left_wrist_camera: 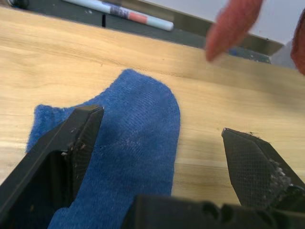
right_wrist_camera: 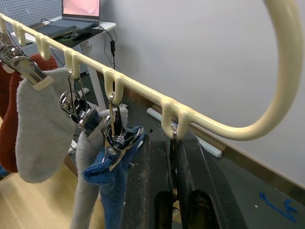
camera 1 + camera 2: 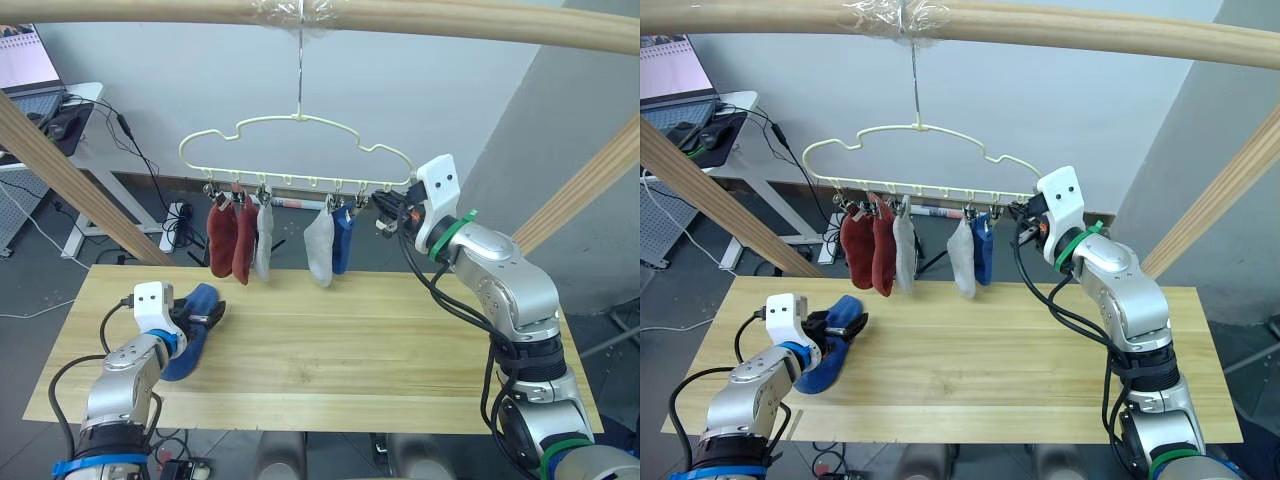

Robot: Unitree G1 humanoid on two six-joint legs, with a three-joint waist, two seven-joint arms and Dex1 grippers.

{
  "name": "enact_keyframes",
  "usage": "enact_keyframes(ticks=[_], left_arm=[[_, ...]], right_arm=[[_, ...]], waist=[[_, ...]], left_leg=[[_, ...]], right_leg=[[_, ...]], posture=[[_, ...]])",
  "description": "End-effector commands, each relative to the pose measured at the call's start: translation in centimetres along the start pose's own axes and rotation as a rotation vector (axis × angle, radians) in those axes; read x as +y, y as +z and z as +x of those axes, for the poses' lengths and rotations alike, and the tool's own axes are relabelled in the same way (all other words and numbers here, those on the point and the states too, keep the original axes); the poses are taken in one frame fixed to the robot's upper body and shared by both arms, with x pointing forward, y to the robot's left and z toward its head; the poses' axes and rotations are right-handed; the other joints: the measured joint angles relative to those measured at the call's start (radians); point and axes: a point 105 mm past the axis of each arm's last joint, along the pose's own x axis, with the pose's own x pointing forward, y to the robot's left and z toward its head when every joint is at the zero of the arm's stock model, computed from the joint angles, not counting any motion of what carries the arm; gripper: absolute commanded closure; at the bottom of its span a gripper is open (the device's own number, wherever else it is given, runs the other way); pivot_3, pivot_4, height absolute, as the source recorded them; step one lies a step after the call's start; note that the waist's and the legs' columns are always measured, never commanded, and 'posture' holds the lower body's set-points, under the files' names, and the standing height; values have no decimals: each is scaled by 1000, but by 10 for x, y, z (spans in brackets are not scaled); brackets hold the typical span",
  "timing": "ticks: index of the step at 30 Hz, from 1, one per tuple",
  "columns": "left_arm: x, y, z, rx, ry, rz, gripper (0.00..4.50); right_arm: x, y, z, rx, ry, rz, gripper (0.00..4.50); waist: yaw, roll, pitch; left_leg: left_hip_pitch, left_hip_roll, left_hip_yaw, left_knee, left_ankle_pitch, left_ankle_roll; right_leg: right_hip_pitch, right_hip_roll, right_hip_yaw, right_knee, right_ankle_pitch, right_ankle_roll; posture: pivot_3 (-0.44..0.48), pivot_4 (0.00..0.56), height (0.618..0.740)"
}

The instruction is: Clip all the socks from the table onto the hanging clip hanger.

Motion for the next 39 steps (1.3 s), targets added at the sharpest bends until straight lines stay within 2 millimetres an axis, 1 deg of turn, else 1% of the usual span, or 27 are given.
enact_keyframes(ticks=[1,3,6,12,14,17,19,20,25,29,31,34,36,39], left_arm=[[13,4,2,-2,31,69,0],[19,6,3,-4,55,76,0],[22,7,3,1,50,86,0],[11,14,3,-33,0,99,0],[10,17,1,-44,-1,111,0],[14,23,-6,-70,15,136,0],[18,24,-10,-73,28,144,0],[20,24,-11,-69,39,151,0],[33,20,-10,-49,92,140,0],[35,13,-8,-19,75,139,0],[32,9,-5,-3,48,117,0],[28,-3,-1,50,-6,105,0],[31,-10,1,87,-4,132,0],[35,-16,3,119,3,182,0]], right_arm=[[-2,7,-4,-27,-14,-11,4485],[-2,7,-5,-26,-20,-11,4485],[-4,7,-5,-24,-35,-9,4485],[-10,7,-5,-23,-58,-14,4485],[-12,7,-4,-23,-62,-15,4485],[-12,6,-5,-27,-70,-17,4485],[-12,5,-5,-28,-74,-17,4485],[-13,4,-6,-28,-75,-16,4485],[-11,2,-4,-26,-76,-15,4485],[-11,1,-5,-23,-78,-15,4485],[-12,1,-5,-21,-81,-15,4485],[-13,0,-5,-18,-89,-13,4485],[-13,0,-4,-17,-90,-13,4485],[-13,0,-4,-17,-92,-16,4485]], waist=[[0,0,0],[0,0,0],[-1,0,0],[-1,0,0],[-1,0,0],[-1,0,0],[-1,0,0],[-1,0,0],[1,0,0],[0,0,0],[0,0,0],[1,0,0],[1,0,0],[0,0,0]], left_leg=[[0,0,0,0,0,0],[0,0,0,0,0,0],[0,0,0,0,0,0],[0,0,0,0,0,0],[0,0,0,0,0,0],[0,0,0,0,0,0],[0,0,0,0,0,0],[0,0,0,0,0,0],[0,0,-1,0,0,0],[0,0,0,1,0,0],[0,0,0,0,0,0],[0,0,0,0,0,0],[0,0,-1,0,0,0],[1,0,0,1,0,0]], right_leg=[[0,0,0,0,0,0],[0,0,0,0,0,0],[0,0,0,0,0,0],[0,0,0,0,0,0],[0,0,0,1,0,0],[0,0,0,1,0,0],[0,0,0,1,0,0],[0,0,0,1,0,0],[0,0,-1,1,0,0],[0,0,0,1,0,0],[0,0,-1,1,0,0],[0,0,-1,1,0,0],[0,0,-1,1,0,-1],[1,0,-1,1,0,-1]], posture=[[88,245,740],[88,245,740],[84,247,740],[82,251,740],[82,251,740],[90,251,740],[96,246,740],[99,238,740],[97,244,740],[93,241,740],[92,248,740],[92,251,740],[88,254,740],[83,254,740]])
